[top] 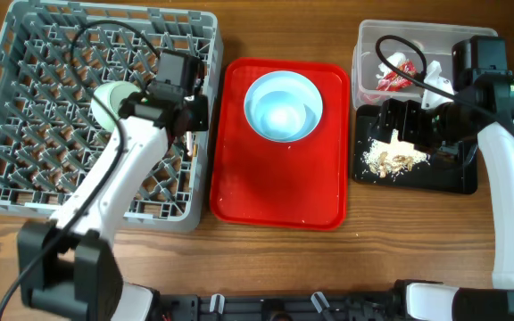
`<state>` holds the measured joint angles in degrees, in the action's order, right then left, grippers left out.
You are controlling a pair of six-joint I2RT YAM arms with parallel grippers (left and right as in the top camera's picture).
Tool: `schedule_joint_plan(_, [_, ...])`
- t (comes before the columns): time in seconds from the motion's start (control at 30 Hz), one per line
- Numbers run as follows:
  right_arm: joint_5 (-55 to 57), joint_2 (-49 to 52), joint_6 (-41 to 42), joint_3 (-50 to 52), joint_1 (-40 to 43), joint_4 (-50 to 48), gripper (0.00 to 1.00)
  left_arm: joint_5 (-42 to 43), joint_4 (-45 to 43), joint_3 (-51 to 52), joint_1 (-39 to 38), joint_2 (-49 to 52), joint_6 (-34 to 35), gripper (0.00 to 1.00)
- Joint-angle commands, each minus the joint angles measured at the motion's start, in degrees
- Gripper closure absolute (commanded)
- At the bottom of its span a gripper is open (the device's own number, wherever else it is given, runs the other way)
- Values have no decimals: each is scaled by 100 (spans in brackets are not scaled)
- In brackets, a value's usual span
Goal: Sort waste into correct bins and load items into the dishwasher rack
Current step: 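Carry the white fork with the left gripper into the dish rack, then reach the left gripper to the light-blue bowl and grasp its rim, then lift the blue bowl off the plate and set it in the rack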
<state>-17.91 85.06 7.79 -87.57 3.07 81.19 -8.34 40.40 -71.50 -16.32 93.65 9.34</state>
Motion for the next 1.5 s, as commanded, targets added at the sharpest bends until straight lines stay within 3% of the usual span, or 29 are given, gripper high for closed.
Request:
schedule_joint_plan(0.0, [31,-15,-24,-59,17,-7,0,-37,-39,26,48,278,-168,81])
schedule_joint_plan(0.1, [31,-15,-26,-59,17,-9,0,-31,-94,15,46,234,-166,66])
schedule_joint_plan(0.23, [33,-15,-26,-59,17,-9,0,70,-122,-221,-109,-98,-168,60])
schedule_joint_plan(0.33, [31,-15,-28,-59,17,-15,0,793,-507,-310,-382,-372,-234,53])
schedule_joint_plan(0.43, [33,-15,-26,-59,17,-13,0,1440,-968,-308,-752,-350,-610,48])
schedule_joint_plan(0.53, [33,-15,39,-59,17,-9,0,1451,-1377,-308,-1209,-146,-1010,43])
schedule_joint_plan(0.97, [33,-15,280,-59,17,-9,0,1449,-2870,-308,-2251,1687,-1215,37])
schedule_joint_plan(1.13, [33,-15,271,-59,17,-13,0,1158,-2686,-308,-2312,2127,-1213,46])
schedule_joint_plan(1.37, [35,-15,267,-59,17,-13,0,745,-2540,-308,-2326,2144,-1134,96])
schedule_joint_plan(1.47, [37,-15,264,-59,17,-11,0,765,-2448,-308,-2376,2144,-1014,96])
